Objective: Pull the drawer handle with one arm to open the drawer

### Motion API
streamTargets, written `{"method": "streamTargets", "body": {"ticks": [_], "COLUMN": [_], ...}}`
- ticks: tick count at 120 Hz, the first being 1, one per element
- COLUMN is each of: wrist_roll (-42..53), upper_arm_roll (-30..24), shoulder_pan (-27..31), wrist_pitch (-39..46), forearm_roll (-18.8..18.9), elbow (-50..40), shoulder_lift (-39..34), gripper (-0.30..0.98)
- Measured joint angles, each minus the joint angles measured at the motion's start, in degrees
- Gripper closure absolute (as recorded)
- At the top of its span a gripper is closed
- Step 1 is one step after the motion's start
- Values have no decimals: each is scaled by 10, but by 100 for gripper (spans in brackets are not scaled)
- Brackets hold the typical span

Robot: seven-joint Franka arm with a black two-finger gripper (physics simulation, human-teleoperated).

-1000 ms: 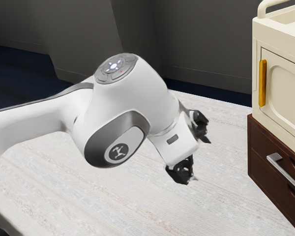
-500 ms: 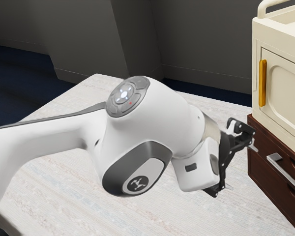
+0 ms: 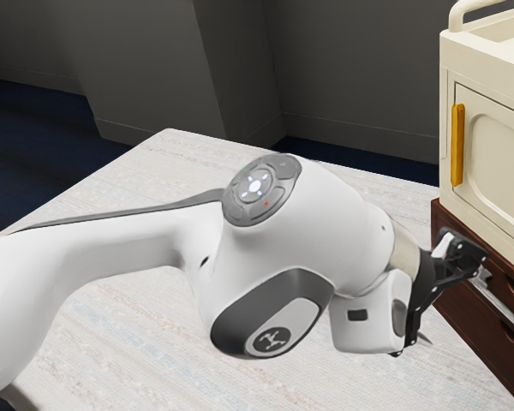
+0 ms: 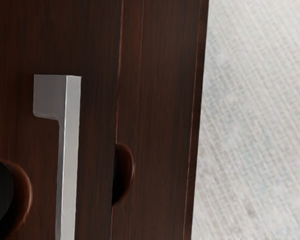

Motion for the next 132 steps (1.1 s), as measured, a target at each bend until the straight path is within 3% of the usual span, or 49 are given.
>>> {"method": "streamTargets", "body": {"ticks": [93,108,115,132], "wrist_roll": [39,42,43,45], "upper_arm_roll": [-1,-1,-1,0], "shoulder_pan": [1,1,0,-9], "wrist_pitch": [2,3,3,3], "forearm_roll": [33,37,41,46], "elbow": [30,32,39,37], "shoulder_lift": [53,61,67,71], "gripper": [0,-7,-1,1]}}
